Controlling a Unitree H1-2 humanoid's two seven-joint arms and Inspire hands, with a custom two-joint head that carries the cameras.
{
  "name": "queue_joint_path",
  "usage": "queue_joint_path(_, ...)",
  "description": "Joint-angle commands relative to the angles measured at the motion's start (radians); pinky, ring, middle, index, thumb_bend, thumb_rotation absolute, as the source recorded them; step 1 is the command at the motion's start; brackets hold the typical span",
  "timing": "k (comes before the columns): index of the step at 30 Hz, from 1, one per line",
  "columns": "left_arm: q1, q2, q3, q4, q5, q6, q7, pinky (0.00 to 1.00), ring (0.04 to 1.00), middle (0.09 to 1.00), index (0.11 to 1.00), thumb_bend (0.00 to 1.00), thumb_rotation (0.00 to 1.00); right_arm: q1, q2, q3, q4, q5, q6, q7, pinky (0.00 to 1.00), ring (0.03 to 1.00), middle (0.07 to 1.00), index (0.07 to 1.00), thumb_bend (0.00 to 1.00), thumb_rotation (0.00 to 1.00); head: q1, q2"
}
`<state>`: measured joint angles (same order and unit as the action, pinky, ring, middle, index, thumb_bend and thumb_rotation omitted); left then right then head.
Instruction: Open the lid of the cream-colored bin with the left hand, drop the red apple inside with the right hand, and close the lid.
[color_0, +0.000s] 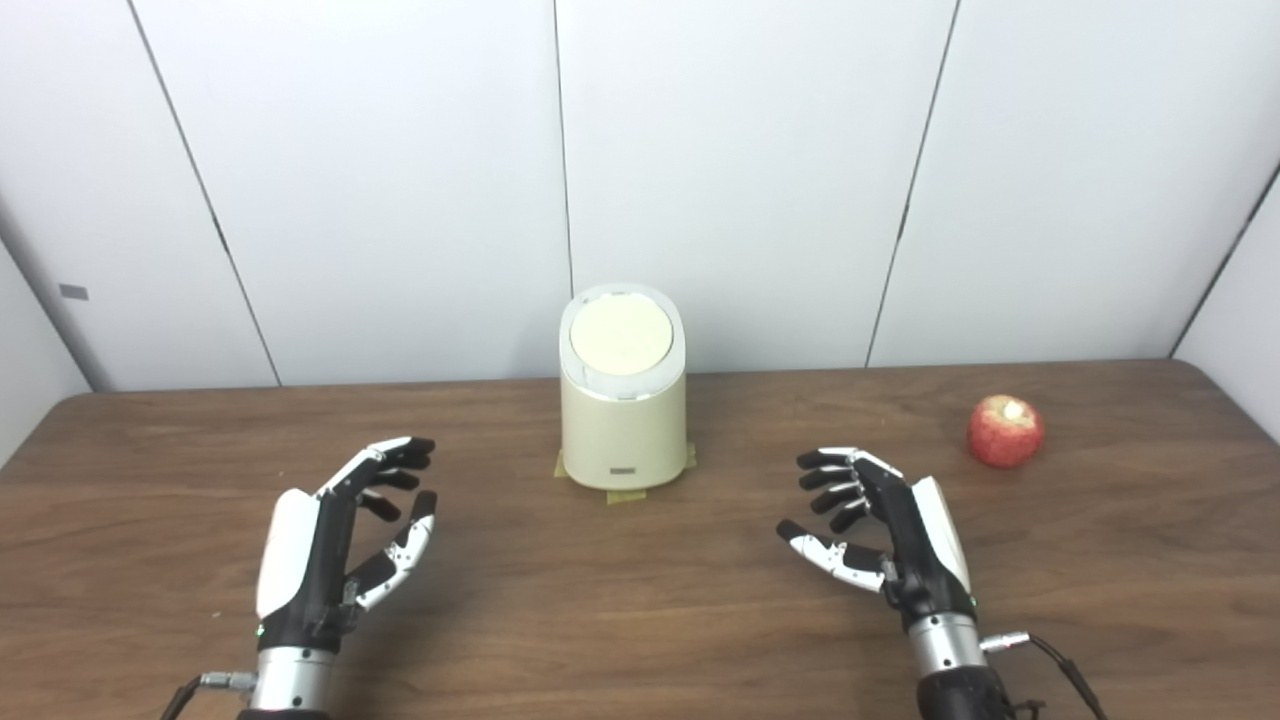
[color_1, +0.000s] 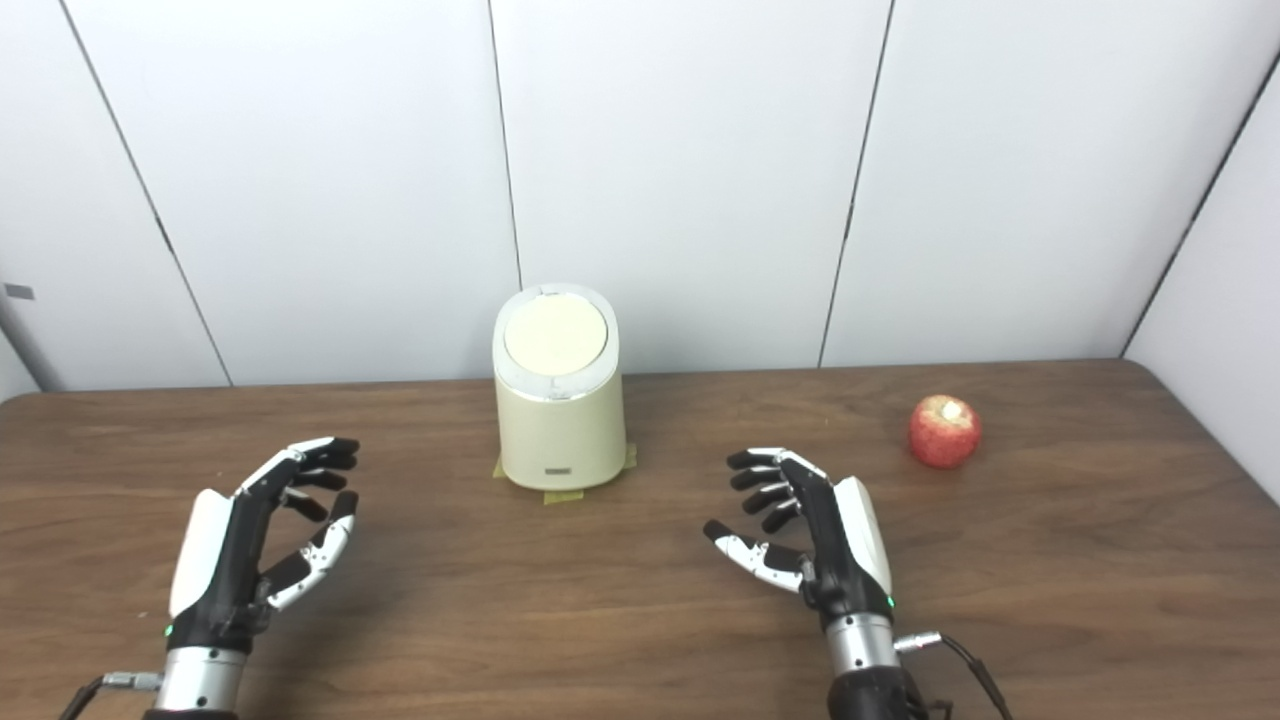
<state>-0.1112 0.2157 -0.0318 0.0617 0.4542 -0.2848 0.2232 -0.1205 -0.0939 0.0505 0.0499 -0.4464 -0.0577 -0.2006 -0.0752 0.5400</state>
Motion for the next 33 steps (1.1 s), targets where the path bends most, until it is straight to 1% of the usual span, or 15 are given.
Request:
queue_joint_path(1,0.039,-0.024,-0.008,0.024,-0.004,-0.005,0.007,0.49,0.640,0.698,0.718,0.28,0.19,-0.022,-0.003,-0.002,-0.009,0.011,-0.030,-0.009,0.42,0.560,0.624,0.649,0.33,0.12,0.000,0.001)
queue_joint_path(5,0.038,-0.025,-0.007,0.026,-0.005,-0.009,0.009,0.49,0.641,0.696,0.716,0.28,0.17,-0.023,0.000,-0.005,-0.004,0.016,-0.047,-0.021,0.38,0.509,0.595,0.649,0.32,0.11,0.000,0.001)
queue_joint_path(7,0.038,-0.026,-0.007,0.025,-0.004,-0.007,0.009,0.50,0.644,0.697,0.714,0.28,0.17,-0.021,0.005,-0.010,-0.010,0.032,-0.042,-0.017,0.39,0.532,0.619,0.652,0.32,0.13,0.000,0.001)
queue_joint_path(8,0.038,-0.026,-0.008,0.024,-0.003,-0.006,0.009,0.50,0.644,0.696,0.714,0.28,0.18,-0.020,0.006,-0.012,-0.010,0.037,-0.042,-0.016,0.46,0.602,0.662,0.653,0.32,0.15,0.000,0.001)
queue_joint_path(9,0.038,-0.026,-0.008,0.025,-0.002,-0.008,0.010,0.50,0.644,0.696,0.715,0.28,0.19,-0.020,0.004,-0.010,-0.008,0.040,-0.048,-0.014,0.49,0.626,0.676,0.654,0.32,0.16,0.000,0.001)
queue_joint_path(11,0.038,-0.026,-0.008,0.027,-0.004,-0.011,0.010,0.50,0.650,0.700,0.716,0.28,0.20,-0.020,-0.001,-0.004,-0.007,0.045,-0.051,-0.006,0.59,0.714,0.737,0.691,0.30,0.24,0.000,0.001)
queue_joint_path(14,0.037,-0.026,-0.007,0.028,-0.004,-0.009,0.011,0.50,0.649,0.707,0.725,0.28,0.21,-0.021,-0.007,0.002,-0.004,0.061,-0.055,0.009,0.67,0.766,0.781,0.735,0.29,0.32,0.002,-0.001)
queue_joint_path(16,0.037,-0.027,-0.006,0.028,-0.005,-0.009,0.011,0.49,0.648,0.713,0.733,0.27,0.20,-0.023,-0.010,0.005,0.001,0.062,-0.064,0.009,0.68,0.774,0.791,0.744,0.29,0.34,0.002,-0.001)
queue_joint_path(18,0.038,-0.027,-0.006,0.027,-0.003,-0.006,0.011,0.50,0.654,0.728,0.745,0.27,0.18,-0.024,-0.009,0.005,0.005,0.061,-0.072,0.004,0.68,0.777,0.795,0.750,0.28,0.32,0.002,-0.001)
queue_joint_path(21,0.038,-0.026,-0.006,0.030,-0.001,-0.008,0.013,0.56,0.698,0.753,0.758,0.27,0.19,-0.024,-0.007,0.005,0.009,0.057,-0.080,-0.002,0.68,0.783,0.803,0.723,0.28,0.31,0.002,-0.002)
queue_joint_path(24,0.035,-0.025,-0.005,0.035,-0.002,-0.008,0.012,0.58,0.715,0.764,0.764,0.27,0.22,-0.028,-0.005,0.006,0.016,0.055,-0.082,-0.006,0.68,0.781,0.799,0.687,0.28,0.32,-0.001,-0.007)
queue_joint_path(26,0.030,-0.029,-0.003,0.034,-0.014,-0.008,0.010,0.58,0.716,0.767,0.765,0.27,0.21,-0.031,-0.005,0.006,0.021,0.049,-0.076,-0.008,0.68,0.780,0.798,0.704,0.28,0.36,0.002,-0.010)
queue_joint_path(28,0.017,-0.036,0.000,0.015,-0.027,0.011,-0.001,0.57,0.710,0.773,0.771,0.28,0.22,-0.035,-0.006,0.006,0.027,0.045,-0.071,-0.009,0.68,0.779,0.798,0.737,0.29,0.37,0.012,-0.016)
queue_joint_path(30,-0.001,-0.049,0.003,-0.023,-0.070,0.059,-0.033,0.59,0.729,0.790,0.788,0.32,0.32,-0.040,-0.012,0.007,0.042,0.041,-0.086,-0.014,0.67,0.770,0.789,0.757,0.28,0.36,0.014,-0.023)
queue_joint_path(33,-0.030,-0.065,0.005,-0.079,-0.115,0.139,-0.074,0.60,0.740,0.804,0.811,0.37,0.38,-0.044,-0.015,0.006,0.059,0.048,-0.092,-0.014,0.66,0.766,0.785,0.759,0.27,0.35,0.019,-0.029)
